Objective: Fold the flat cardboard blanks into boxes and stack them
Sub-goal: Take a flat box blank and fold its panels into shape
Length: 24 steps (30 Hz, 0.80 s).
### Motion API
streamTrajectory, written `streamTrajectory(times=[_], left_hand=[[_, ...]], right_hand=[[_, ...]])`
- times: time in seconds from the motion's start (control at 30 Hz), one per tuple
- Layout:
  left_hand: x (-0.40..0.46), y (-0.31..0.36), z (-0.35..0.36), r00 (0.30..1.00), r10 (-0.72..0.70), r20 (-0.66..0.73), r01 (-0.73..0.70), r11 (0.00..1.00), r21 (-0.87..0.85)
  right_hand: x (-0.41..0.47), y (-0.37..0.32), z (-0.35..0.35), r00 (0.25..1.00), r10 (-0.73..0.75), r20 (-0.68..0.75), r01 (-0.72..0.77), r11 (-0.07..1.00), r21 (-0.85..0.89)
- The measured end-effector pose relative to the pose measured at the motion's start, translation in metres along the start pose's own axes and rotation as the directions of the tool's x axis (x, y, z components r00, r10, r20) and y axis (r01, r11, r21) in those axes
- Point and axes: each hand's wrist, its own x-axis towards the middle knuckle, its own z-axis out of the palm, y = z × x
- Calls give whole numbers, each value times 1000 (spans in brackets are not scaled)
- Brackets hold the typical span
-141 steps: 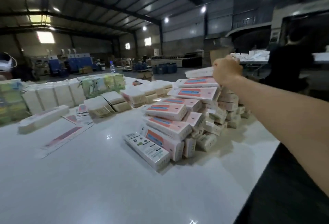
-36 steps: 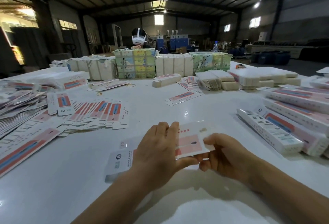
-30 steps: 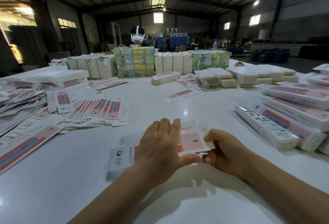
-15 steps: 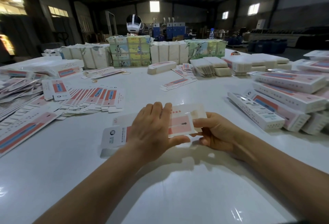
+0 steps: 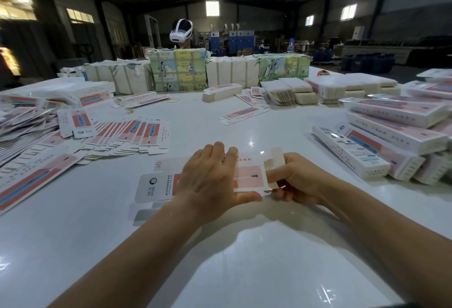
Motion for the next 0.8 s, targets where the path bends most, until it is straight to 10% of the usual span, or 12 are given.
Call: streamTrajectory(times=[0.8], left_hand=[[6,3,-5,997,-76,5,76,994,-75]], right_hand=[[-6,-3,4,988,21,-151,-39,992,-119]])
